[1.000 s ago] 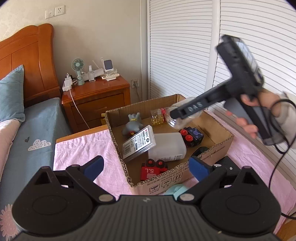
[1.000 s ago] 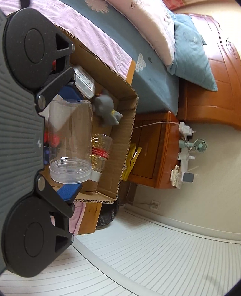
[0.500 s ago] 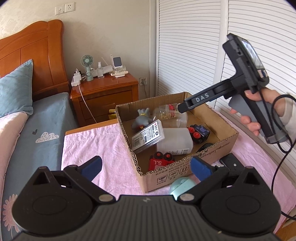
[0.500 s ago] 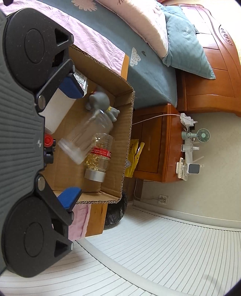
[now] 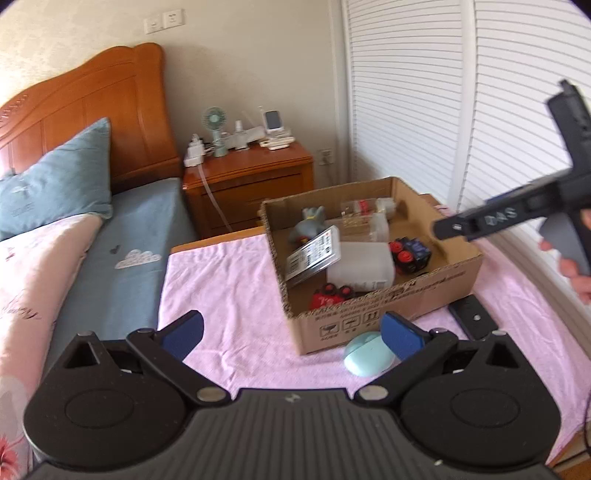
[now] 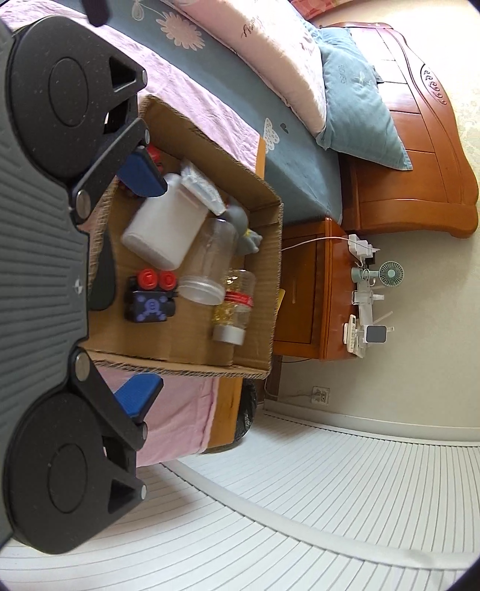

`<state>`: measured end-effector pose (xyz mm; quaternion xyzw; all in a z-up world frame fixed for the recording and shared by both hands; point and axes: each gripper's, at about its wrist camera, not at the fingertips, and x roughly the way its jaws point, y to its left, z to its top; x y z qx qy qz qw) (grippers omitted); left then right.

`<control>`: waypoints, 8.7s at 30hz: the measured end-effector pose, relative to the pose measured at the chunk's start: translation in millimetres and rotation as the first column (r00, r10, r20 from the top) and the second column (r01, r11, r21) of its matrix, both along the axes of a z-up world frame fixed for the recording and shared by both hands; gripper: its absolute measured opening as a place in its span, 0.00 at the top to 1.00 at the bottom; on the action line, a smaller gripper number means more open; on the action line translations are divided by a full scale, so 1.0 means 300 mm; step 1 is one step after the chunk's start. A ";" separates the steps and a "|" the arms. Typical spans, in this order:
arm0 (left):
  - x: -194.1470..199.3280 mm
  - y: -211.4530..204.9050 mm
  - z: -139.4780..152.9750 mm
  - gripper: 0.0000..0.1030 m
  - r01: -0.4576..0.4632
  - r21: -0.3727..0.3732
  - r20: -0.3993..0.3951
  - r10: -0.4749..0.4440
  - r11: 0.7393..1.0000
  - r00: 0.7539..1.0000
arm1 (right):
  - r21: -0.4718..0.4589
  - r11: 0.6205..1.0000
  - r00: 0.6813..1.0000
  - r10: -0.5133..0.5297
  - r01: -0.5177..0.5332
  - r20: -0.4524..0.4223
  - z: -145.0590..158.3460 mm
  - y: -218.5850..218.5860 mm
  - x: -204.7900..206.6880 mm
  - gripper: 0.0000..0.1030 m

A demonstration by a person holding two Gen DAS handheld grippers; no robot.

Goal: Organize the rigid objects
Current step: 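Drop the card into the box with the left gripper while the right lowers the jar in, then move the left tool to the teal round case while the right approaches the black power bank, then close the left gripper on the teal round case while the right lowers over the power bank, then close the right gripper on the black power bank, then carry the power bank into the box and open the right gripper while the left lifts the case, then lower the teal round case into the box and open the left gripper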

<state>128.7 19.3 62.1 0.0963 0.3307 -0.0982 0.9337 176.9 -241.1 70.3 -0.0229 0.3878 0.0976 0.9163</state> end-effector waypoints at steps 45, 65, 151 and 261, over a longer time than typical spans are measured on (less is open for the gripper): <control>-0.011 -0.008 -0.306 0.01 -0.152 -0.099 -0.168 0.134 0.983 0.977 | 0.008 0.985 0.978 0.172 -0.172 -0.116 -0.406 -0.064 -0.094 0.00; 0.059 -0.066 -0.332 0.01 -0.124 -0.099 -0.217 0.100 0.987 0.971 | -0.081 0.972 0.969 0.207 -0.219 -0.135 -0.420 0.079 -0.216 0.00; 0.141 -0.165 -0.431 0.43 -0.121 -0.083 -0.174 0.105 0.989 0.979 | -0.069 0.975 0.976 0.210 -0.213 -0.054 -0.417 0.062 -0.178 0.17; 0.606 -0.693 -0.159 0.14 0.273 0.039 -0.132 -0.266 0.961 0.955 | 0.079 0.987 0.989 -0.140 0.143 -0.047 -0.199 -0.196 -0.236 0.00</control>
